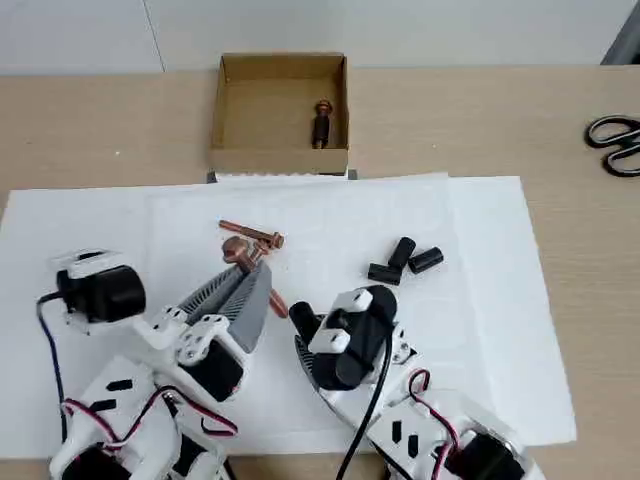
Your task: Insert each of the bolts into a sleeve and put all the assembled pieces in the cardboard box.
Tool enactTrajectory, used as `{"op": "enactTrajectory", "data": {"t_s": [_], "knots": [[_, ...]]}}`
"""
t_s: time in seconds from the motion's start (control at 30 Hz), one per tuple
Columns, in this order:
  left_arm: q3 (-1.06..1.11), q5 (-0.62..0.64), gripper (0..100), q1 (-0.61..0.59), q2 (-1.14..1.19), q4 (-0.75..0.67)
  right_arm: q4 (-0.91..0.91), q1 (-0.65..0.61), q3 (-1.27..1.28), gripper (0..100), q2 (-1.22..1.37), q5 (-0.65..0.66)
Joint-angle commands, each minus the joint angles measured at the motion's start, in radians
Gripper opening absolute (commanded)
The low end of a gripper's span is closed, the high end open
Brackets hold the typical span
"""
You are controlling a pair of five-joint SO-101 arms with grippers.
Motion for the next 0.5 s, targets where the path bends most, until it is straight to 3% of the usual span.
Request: {"op": "enactTrajectory", "data": {"t_s": [0.0, 0.47], "knots": [[0.001, 0.002, 1, 0.018, -0.008, -0.040, -0.062, -0.007, 0.003, 0.3, -0.010, 0.011], [0.015, -0.021, 1, 0.020, -0.008, -0.038, -0.073, -0.073, 0.009, 0.3, -0.010, 0.011]]}}
